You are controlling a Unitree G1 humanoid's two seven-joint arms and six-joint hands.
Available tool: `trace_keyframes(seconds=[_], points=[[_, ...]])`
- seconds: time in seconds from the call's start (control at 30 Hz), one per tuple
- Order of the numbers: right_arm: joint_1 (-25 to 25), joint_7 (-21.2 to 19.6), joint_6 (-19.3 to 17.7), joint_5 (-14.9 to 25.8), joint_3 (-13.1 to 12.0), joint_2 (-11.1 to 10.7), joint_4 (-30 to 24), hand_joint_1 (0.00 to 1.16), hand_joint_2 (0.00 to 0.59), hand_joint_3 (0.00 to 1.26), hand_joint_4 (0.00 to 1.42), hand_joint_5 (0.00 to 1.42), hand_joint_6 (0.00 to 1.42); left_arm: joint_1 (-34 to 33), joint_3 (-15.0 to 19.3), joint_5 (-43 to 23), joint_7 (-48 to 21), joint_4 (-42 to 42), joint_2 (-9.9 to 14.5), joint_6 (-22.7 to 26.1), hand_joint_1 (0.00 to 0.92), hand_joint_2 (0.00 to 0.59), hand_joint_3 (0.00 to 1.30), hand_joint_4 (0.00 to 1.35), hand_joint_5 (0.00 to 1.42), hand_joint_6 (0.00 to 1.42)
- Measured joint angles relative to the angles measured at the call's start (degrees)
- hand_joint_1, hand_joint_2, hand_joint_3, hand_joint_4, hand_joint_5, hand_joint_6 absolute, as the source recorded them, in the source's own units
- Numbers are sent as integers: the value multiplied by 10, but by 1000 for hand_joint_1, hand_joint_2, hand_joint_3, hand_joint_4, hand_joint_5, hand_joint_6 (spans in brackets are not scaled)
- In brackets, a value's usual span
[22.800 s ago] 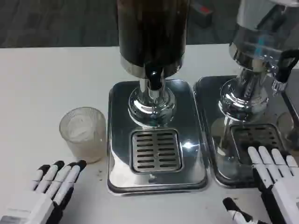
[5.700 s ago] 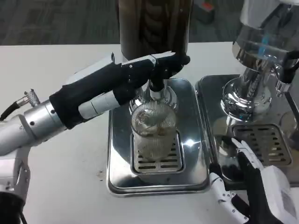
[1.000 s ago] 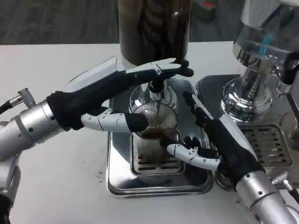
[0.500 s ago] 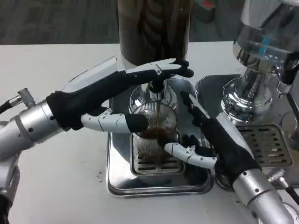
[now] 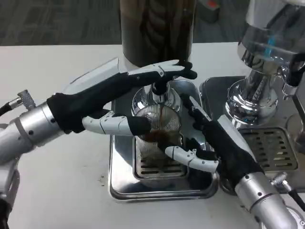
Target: Grasp the cup under the faucet to collect the drink, then remove the cup.
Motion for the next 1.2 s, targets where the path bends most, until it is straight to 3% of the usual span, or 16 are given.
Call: trace_keyframes(seconds=[1.2], points=[[-11, 6, -17, 7, 7, 3, 24, 644, 226, 0, 0, 0, 80, 1, 6, -19, 3, 13, -4, 16, 0, 80, 160, 82, 93, 168]])
